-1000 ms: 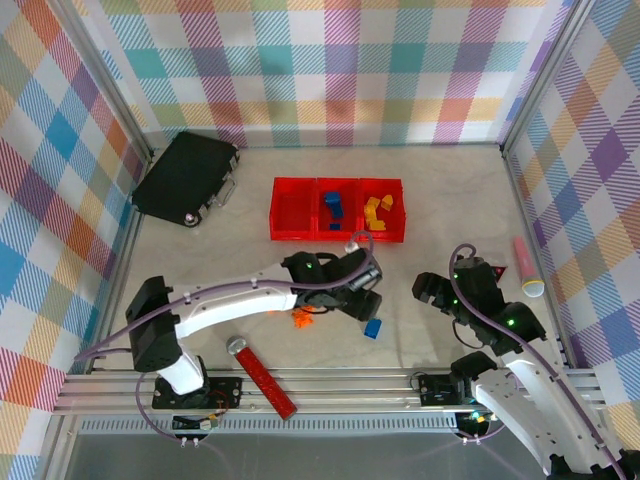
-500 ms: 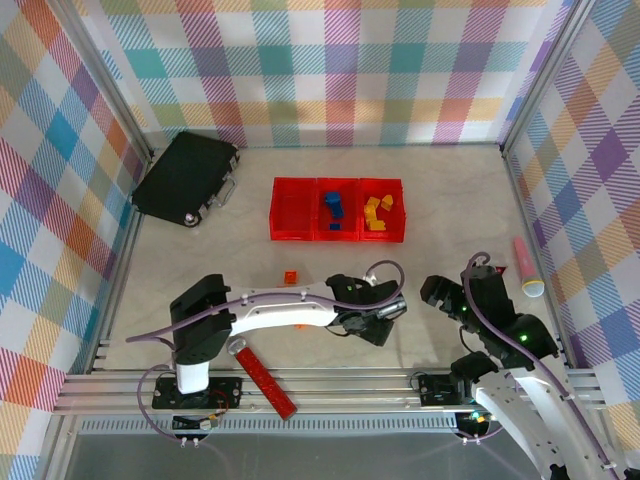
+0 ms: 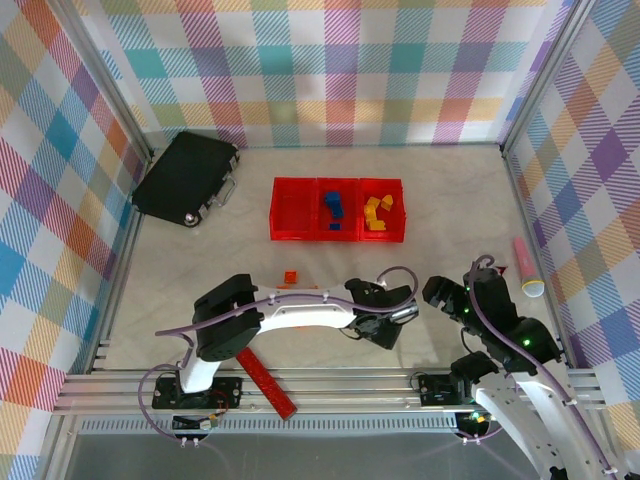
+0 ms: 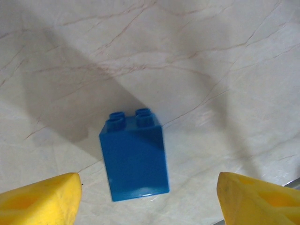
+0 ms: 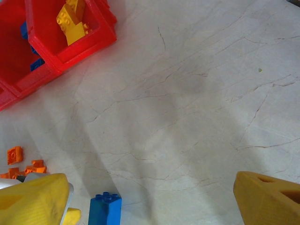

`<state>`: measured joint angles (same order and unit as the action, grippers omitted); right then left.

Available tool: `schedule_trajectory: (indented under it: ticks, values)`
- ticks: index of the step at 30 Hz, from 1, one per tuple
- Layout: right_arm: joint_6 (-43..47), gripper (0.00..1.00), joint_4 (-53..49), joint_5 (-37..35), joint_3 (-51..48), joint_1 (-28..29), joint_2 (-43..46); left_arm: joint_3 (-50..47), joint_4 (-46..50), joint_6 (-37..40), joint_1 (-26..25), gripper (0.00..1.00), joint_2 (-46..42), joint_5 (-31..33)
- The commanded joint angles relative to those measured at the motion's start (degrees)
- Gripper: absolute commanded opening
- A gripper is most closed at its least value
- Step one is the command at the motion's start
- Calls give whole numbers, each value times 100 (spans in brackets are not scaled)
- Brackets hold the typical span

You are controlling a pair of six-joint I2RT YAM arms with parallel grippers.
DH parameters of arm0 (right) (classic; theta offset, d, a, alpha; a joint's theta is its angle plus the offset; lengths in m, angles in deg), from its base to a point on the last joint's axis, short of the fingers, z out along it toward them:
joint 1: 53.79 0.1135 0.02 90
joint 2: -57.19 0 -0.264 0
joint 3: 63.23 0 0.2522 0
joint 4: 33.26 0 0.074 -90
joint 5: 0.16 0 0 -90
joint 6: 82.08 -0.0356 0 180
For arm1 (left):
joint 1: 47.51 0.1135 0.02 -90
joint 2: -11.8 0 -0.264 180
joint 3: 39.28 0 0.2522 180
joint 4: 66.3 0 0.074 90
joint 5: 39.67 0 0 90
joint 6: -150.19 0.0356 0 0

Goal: Sort the legos into containers by color
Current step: Pick up the lego from the middle-left of the table.

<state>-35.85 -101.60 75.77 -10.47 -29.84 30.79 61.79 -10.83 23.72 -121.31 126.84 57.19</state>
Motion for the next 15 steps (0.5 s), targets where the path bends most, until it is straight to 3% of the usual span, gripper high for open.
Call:
schedule_trajectory:
  ticks: [1, 7, 15]
  values:
    - [-80, 91, -67, -83, -12, -40, 46, 302, 241, -103, -36, 75, 290, -70]
    - [-69, 91, -70, -123, 6, -39, 46, 600, 512, -323, -17, 73, 641, -79]
    - [-88, 91, -80, -158, 2, -40, 99, 586, 516, -478, 118, 62, 711, -114]
